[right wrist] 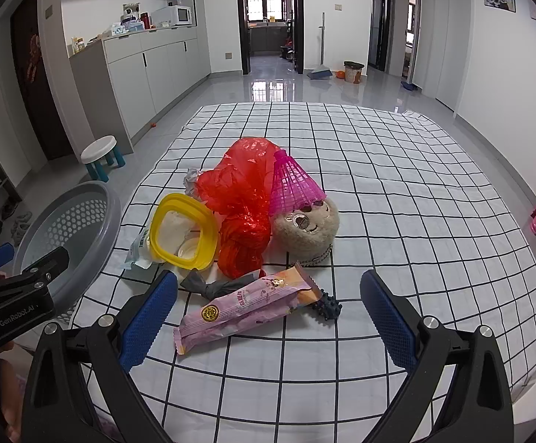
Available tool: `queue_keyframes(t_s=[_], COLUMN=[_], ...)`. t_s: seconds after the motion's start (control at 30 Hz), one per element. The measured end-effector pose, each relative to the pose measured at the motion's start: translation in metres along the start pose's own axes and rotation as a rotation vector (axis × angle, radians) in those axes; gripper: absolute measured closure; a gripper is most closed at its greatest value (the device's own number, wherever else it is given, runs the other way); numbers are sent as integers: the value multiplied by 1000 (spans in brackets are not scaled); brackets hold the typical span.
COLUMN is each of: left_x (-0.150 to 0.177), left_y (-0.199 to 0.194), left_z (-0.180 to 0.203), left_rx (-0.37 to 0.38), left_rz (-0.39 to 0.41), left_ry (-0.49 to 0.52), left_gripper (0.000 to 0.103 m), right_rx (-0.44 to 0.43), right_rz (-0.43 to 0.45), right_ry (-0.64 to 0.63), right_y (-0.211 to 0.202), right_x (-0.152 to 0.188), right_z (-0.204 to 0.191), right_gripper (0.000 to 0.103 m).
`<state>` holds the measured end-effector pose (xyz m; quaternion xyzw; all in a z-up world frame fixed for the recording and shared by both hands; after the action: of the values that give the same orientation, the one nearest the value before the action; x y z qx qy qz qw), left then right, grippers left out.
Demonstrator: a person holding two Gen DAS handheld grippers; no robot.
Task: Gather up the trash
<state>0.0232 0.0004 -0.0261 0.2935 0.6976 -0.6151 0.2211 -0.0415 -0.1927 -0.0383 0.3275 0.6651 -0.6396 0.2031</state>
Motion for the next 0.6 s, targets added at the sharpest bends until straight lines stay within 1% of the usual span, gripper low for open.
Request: queue_keyframes(t_s=[0.6], left_x=[1], left_y=[1], left_z=[4], left_rx=[7], left_rz=[-6], left_ry=[4], left_gripper=[6], right_rx=[0], right_rz=[2], right_ry=[0], right_y=[1], right_x=[0], right_z=[0], right_gripper=[8])
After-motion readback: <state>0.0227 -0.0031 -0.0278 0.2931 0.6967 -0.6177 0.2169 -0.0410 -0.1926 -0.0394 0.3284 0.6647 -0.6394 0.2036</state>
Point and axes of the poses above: each gripper's, at about its wrist camera, not at the fingertips, and y roughly the way its jaws point, z to its right, x to its underside, the point moved 4 cm from there along y, roughly the way its jaws point, and after that the axes turned 4 degrees about -x, right-handed, at the moved point
